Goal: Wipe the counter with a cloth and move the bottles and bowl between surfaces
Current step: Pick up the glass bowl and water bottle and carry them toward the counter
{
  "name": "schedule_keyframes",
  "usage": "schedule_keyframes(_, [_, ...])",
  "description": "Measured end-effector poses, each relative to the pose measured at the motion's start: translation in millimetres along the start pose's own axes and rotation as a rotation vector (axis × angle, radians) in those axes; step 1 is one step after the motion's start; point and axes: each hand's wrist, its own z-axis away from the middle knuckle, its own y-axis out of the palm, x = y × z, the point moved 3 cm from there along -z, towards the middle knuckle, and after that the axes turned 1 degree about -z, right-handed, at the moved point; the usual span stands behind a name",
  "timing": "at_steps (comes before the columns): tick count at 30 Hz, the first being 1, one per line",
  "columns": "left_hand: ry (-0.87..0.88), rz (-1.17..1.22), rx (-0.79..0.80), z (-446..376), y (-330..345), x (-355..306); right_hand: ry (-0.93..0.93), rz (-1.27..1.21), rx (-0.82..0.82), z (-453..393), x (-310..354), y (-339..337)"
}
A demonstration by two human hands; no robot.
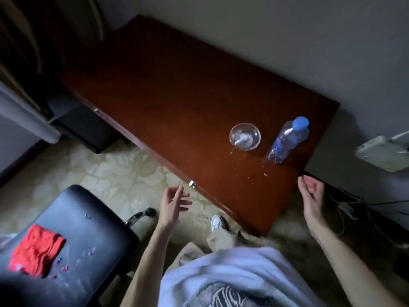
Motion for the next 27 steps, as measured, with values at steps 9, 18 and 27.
schedule_keyframes(9, [0.085,-0.434,0.453,-132,98,-123,-0.151,0.026,-0.031,-40,63,52])
schedule_keyframes(18, [0.060,-0.509,0.769,-171,181,-151,-0.129,-0.045,-0.262,-50,81,100])
schedule_keyframes(27, [0.021,-0.554,0.742,-183,202,-144,-0.102,-0.053,-0.463,-54,76,104])
